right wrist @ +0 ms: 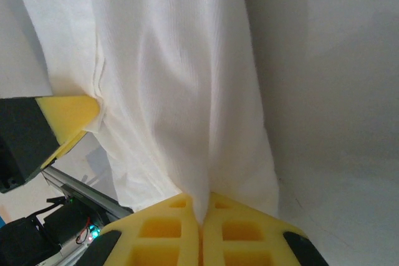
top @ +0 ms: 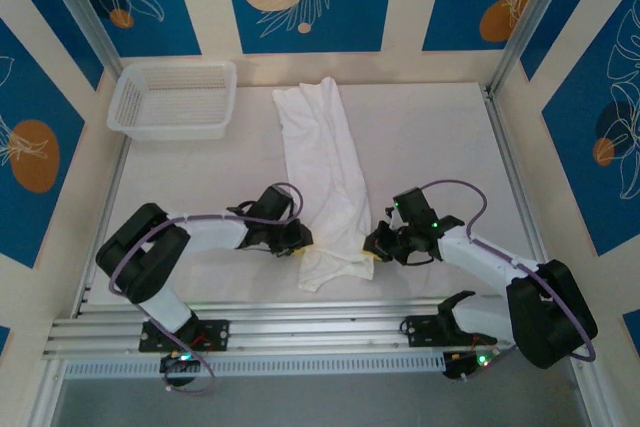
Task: Fold the inside-out t-shirt
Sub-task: Fold the T-shirt at the top-center of the table.
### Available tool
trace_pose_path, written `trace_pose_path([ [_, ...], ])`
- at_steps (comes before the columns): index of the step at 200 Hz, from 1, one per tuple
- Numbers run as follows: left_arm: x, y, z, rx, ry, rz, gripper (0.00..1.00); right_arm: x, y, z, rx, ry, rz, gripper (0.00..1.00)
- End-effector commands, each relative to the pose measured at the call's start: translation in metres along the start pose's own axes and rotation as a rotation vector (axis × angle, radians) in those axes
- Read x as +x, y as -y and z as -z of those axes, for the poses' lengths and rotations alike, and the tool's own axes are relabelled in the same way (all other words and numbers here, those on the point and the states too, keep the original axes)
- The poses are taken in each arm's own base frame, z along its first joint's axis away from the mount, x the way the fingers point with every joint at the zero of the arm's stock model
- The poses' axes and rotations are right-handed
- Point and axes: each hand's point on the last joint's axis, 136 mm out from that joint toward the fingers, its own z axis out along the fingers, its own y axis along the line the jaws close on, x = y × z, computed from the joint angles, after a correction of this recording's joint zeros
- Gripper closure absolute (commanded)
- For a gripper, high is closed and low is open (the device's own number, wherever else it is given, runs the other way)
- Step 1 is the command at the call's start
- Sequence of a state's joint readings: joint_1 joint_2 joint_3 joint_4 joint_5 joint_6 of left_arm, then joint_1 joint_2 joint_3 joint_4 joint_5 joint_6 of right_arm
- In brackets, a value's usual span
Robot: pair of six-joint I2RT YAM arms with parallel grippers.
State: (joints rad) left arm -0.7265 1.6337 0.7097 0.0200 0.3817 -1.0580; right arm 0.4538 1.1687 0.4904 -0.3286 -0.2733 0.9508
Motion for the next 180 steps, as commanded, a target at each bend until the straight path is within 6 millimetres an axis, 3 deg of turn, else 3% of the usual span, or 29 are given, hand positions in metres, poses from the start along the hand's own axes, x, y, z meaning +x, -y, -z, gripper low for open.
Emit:
trace_pose_path([
  [1,-0.014,0.028,-0.004,0.084,0.047,-0.038,0.87,0.007,0.006,-0.002,0.015,-0.019,-0.021,0.97],
  [24,-0.012,0.028,-0.005,0.087,0.042,-0.032,1.00,0.007,0.010,-0.002,0.026,-0.017,-0.029,0.97],
  [57,0.003,0.011,0.012,0.023,0.024,-0.046,1.00,0.014,0.020,-0.002,0.053,-0.034,-0.054,0.98],
  [91,0.035,-0.008,0.033,-0.032,-0.053,-0.047,1.00,0.043,0.034,0.004,0.104,-0.076,-0.043,1.00],
  [131,0.058,-0.019,0.052,-0.060,-0.104,-0.028,1.00,0.074,0.032,0.018,0.078,-0.111,-0.057,1.00],
  [156,0.053,-0.005,0.065,-0.021,-0.059,-0.025,1.00,0.074,0.014,0.030,0.032,-0.089,-0.031,1.00],
  [180,0.026,0.028,0.081,0.011,0.030,-0.069,1.00,0.041,-0.028,0.044,-0.038,0.005,0.024,1.00],
])
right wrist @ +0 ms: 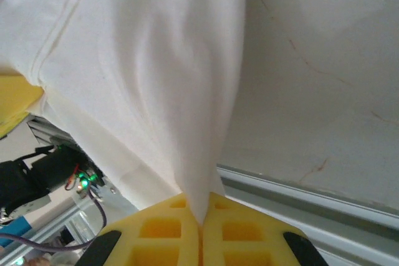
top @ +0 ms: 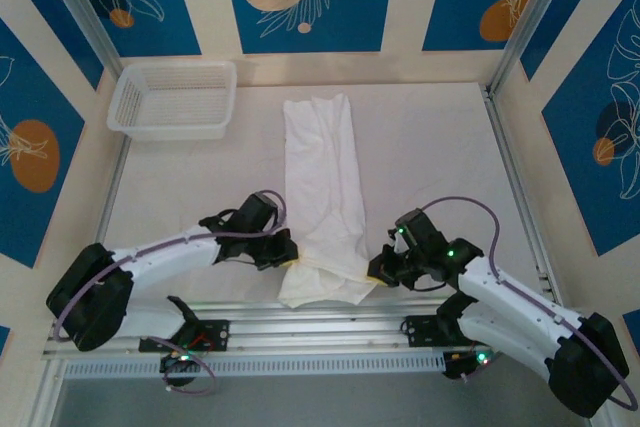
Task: Fold the inside-out t-shirt
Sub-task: Fold the T-shirt at the top-center of the table.
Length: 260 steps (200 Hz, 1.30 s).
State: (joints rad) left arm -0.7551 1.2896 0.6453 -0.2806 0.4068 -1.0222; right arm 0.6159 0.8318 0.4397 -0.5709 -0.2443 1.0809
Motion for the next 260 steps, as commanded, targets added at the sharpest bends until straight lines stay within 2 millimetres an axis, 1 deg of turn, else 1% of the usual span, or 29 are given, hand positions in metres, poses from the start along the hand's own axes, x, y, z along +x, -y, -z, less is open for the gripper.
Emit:
trace_pose_path([
  [1,-0.023,0.027,0.020,0.012,0.083,-0.022,1.00,-0.025,-0.035,0.019,-0.042,0.069,0.012,1.00],
  [12,-0.041,0.040,0.027,0.030,0.127,-0.022,1.00,-0.049,-0.053,0.025,-0.063,0.110,0.032,1.00],
  [25,-0.065,0.052,0.034,0.055,0.178,-0.013,1.00,-0.083,-0.076,0.035,-0.086,0.160,0.054,1.00],
  [32,-0.080,0.056,0.039,0.070,0.209,-0.001,1.00,-0.101,-0.087,0.039,-0.093,0.183,0.060,1.00],
  [42,-0.103,0.063,0.045,0.108,0.250,0.021,1.00,-0.129,-0.106,0.049,-0.120,0.226,0.087,1.00],
  [60,-0.146,0.083,0.063,0.179,0.330,0.009,1.00,-0.177,-0.136,0.065,-0.145,0.301,0.128,1.00],
  [62,-0.151,0.084,0.064,0.179,0.337,0.005,1.00,-0.182,-0.140,0.067,-0.150,0.310,0.133,1.00],
  [63,-0.153,0.081,0.064,0.173,0.337,0.007,1.00,-0.184,-0.141,0.067,-0.150,0.311,0.133,1.00],
  [64,-0.156,0.086,0.066,0.179,0.345,-0.002,1.00,-0.187,-0.142,0.067,-0.152,0.312,0.134,1.00],
  [67,-0.162,0.083,0.067,0.168,0.353,-0.005,1.00,-0.194,-0.147,0.069,-0.159,0.319,0.140,1.00],
  [69,-0.167,0.089,0.070,0.171,0.365,-0.017,1.00,-0.199,-0.150,0.071,-0.164,0.326,0.145,1.00],
  [70,-0.169,0.086,0.070,0.162,0.367,-0.014,1.00,-0.201,-0.152,0.072,-0.165,0.328,0.147,1.00],
  [74,-0.179,0.086,0.072,0.145,0.382,-0.020,1.00,-0.210,-0.157,0.073,-0.169,0.337,0.150,1.00],
  [84,-0.201,0.089,0.077,0.130,0.415,-0.034,1.00,-0.232,-0.167,0.072,-0.179,0.348,0.157,1.00],
  [98,-0.231,0.088,0.076,0.136,0.442,-0.014,1.00,-0.260,-0.180,0.072,-0.195,0.360,0.167,1.00],
  [104,-0.243,0.089,0.075,0.158,0.457,-0.013,1.00,-0.271,-0.182,0.070,-0.194,0.362,0.164,1.00],
  [117,-0.266,0.083,0.073,0.174,0.484,0.016,1.00,-0.293,-0.190,0.069,-0.201,0.375,0.174,1.00],
  [138,-0.295,0.078,0.074,0.182,0.524,0.023,1.00,-0.325,-0.199,0.066,-0.209,0.392,0.184,1.00],
  [160,-0.326,0.074,0.077,0.165,0.561,0.023,1.00,-0.356,-0.199,0.056,-0.217,0.397,0.170,1.00],
  [178,-0.349,0.072,0.072,0.166,0.563,0.025,1.00,-0.377,-0.204,0.048,-0.236,0.392,0.168,1.00],
  [200,-0.371,0.069,0.059,0.156,0.554,0.024,1.00,-0.401,-0.201,0.036,-0.234,0.390,0.153,1.00],
  [217,-0.387,0.061,0.051,0.160,0.566,0.043,1.00,-0.418,-0.201,0.028,-0.234,0.387,0.152,1.00],
  [220,-0.388,0.060,0.049,0.158,0.568,0.045,1.00,-0.421,-0.198,0.025,-0.228,0.383,0.148,1.00],
  [222,-0.390,0.058,0.047,0.154,0.570,0.048,1.00,-0.423,-0.199,0.027,-0.229,0.386,0.148,1.00],
  [236,-0.402,0.051,0.040,0.143,0.579,0.055,1.00,-0.439,-0.191,0.020,-0.219,0.386,0.129,1.00],
  [247,-0.410,0.047,0.033,0.137,0.583,0.058,1.00,-0.452,-0.188,0.019,-0.230,0.389,0.118,0.97],
  [260,-0.421,0.045,0.030,0.127,0.602,0.051,1.00,-0.465,-0.189,0.019,-0.251,0.387,0.115,0.94],
])
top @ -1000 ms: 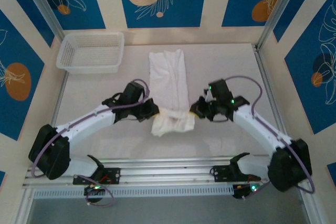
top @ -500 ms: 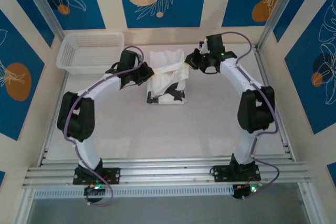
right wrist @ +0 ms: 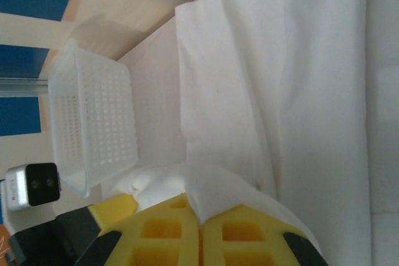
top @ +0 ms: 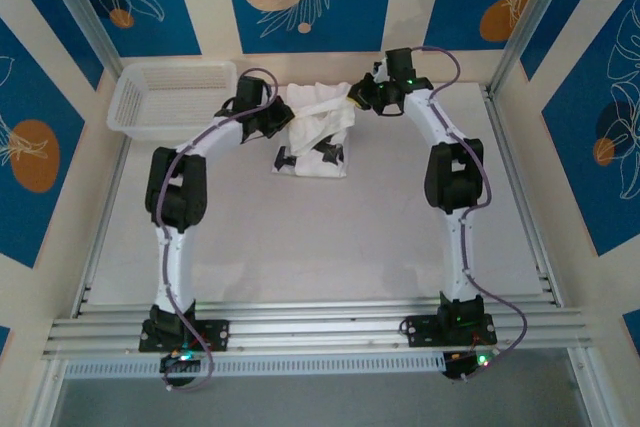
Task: Fold the inside-out t-shirt
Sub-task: Fold the T-shirt at the top-center of the table, then move the T-shirt to the center of the table.
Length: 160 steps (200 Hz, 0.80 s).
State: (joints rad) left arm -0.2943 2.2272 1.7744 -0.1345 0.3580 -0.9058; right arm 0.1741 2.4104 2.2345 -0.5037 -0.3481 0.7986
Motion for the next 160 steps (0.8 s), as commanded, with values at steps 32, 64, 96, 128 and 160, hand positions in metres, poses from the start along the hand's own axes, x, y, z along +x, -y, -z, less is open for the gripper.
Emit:
trace_pose_path([
  [32,-0.046,-0.003,-0.025,0.009,0.081,-0.032,0.79,-0.047,-0.002,-0.003,-0.087,0.025,0.006,0.53],
  [64,-0.071,0.026,-0.007,0.048,0.138,-0.082,0.60,-0.072,-0.028,0.022,-0.202,0.084,0.040,0.22],
  [96,-0.082,0.052,0.029,0.060,0.177,-0.142,0.48,-0.083,-0.039,0.054,-0.200,0.123,0.063,0.21],
  [128,-0.043,0.046,0.056,0.022,0.106,-0.197,0.49,-0.030,-0.016,0.058,-0.105,-0.033,0.019,0.30],
  [160,0.017,-0.018,0.068,-0.121,0.005,-0.161,0.49,0.058,0.017,0.041,0.005,-0.112,0.071,0.31],
])
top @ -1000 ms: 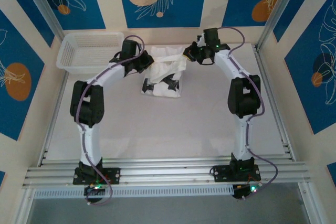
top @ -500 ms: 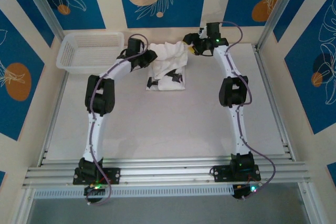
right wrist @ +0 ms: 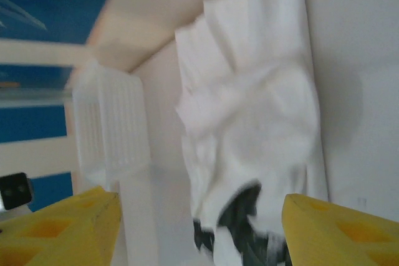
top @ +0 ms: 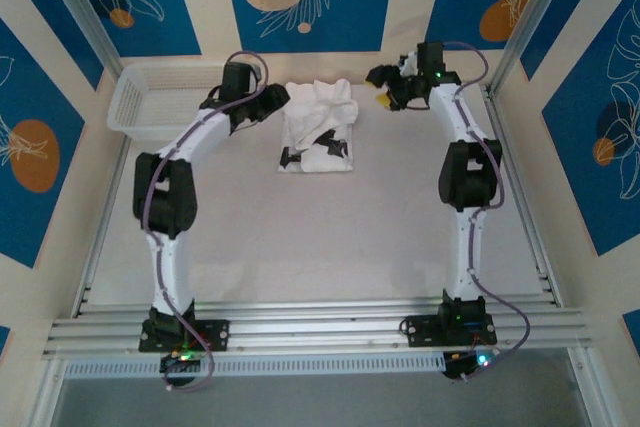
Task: Fold the inside-out t-shirt
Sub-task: Move the T-shirt to the center of the table.
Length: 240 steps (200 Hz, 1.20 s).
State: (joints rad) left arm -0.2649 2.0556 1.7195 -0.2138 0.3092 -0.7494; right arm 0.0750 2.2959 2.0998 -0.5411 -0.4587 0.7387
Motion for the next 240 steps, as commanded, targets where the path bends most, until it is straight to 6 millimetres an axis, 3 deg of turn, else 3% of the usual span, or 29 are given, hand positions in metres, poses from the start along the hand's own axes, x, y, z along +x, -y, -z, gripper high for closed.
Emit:
trace_pose_path([
  [1,0.045,-0.036,0.010,-0.096,-0.087,-0.011,0.49,0.067,0.001,-0.013,0.040,-0.089,0.100,0.31],
  [29,0.094,-0.058,0.008,-0.106,-0.191,0.022,0.49,0.123,0.021,-0.026,0.096,-0.166,0.098,0.32],
  [58,0.127,-0.074,-0.005,-0.132,-0.266,0.011,0.49,0.154,0.049,-0.043,0.161,-0.206,0.093,0.36],
  [114,0.136,-0.086,-0.038,-0.157,-0.302,0.026,0.51,0.156,0.063,-0.068,0.227,-0.221,0.073,0.41],
  [138,0.141,-0.091,-0.046,-0.163,-0.321,0.044,0.62,0.158,0.070,-0.079,0.253,-0.241,0.058,0.57],
  [156,0.146,-0.094,-0.046,-0.161,-0.325,0.052,0.77,0.160,0.071,-0.080,0.256,-0.245,0.055,0.78],
  [181,0.156,-0.098,-0.037,-0.158,-0.347,0.052,1.00,0.165,0.070,-0.072,0.262,-0.248,0.065,0.98],
  [209,0.184,-0.099,-0.009,-0.132,-0.395,0.064,1.00,0.183,0.069,-0.048,0.259,-0.252,0.085,1.00],
  [240,0.246,-0.096,0.047,-0.128,-0.490,0.076,1.00,0.245,0.084,-0.014,0.289,-0.312,0.087,1.00],
])
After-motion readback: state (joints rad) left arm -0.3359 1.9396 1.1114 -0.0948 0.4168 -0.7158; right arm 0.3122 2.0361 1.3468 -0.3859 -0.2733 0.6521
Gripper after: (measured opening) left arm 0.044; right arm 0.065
